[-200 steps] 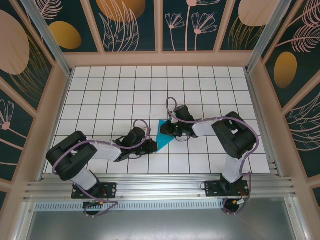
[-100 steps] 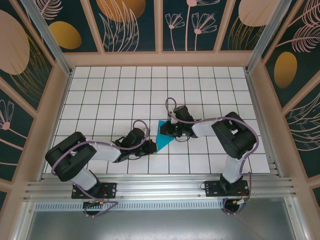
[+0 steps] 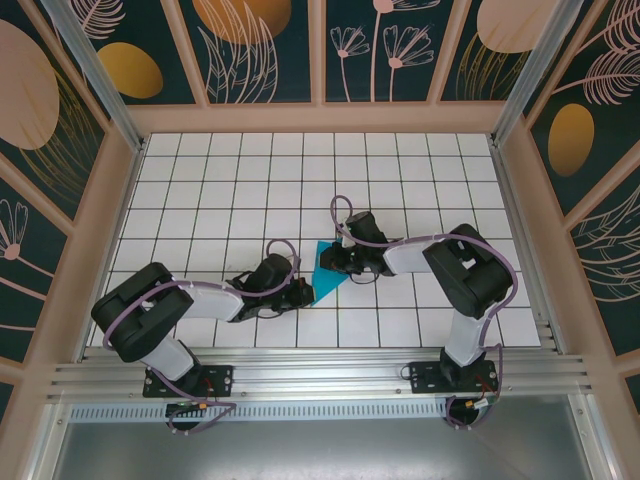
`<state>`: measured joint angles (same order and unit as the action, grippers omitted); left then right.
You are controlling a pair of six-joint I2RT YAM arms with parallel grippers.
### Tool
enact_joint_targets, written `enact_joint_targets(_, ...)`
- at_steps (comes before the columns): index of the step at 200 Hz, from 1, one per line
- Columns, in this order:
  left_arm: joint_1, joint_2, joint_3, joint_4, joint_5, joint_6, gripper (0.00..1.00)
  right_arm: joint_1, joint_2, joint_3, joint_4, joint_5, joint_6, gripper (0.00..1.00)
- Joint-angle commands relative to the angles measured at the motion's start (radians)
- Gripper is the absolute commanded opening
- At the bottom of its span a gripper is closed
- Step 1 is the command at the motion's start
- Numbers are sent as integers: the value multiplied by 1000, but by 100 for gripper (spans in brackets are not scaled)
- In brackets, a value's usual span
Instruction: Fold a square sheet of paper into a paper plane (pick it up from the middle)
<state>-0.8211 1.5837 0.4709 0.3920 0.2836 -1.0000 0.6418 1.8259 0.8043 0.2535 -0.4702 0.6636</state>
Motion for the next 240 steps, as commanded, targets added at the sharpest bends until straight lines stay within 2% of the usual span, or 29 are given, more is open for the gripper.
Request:
enact_joint_targets(1,-20,62,-5,-186,9,6,0,6,53,-16,-132,95,-14,17)
enact_joint_targets(60,-21,-70,9,-260,-36,5,12,13,57,-12,-145,108,-22,17)
enact_joint_targets(73,-21,-111,11,-270,-55,-1,20,15,58,-11,-145,109,-24,17)
enact_joint_targets(110,-22,-231,49,-307,-112,1,27,19,61,-9,-144,109,-24,17)
enact_joint_targets(139,-21,-224,106,-268,-89,20,26,19,70,-7,-139,109,-22,17)
enact_joint_targets(175,-22,-118,166,-207,-59,25,21,19,81,-4,-135,105,-19,17)
enact_joint_targets(215,-21,-48,160,-163,-54,2,18,20,85,-3,-135,105,-20,17)
enact_joint_targets(240,-21,-18,133,-115,-11,-15,18,19,87,-1,-135,103,-19,17)
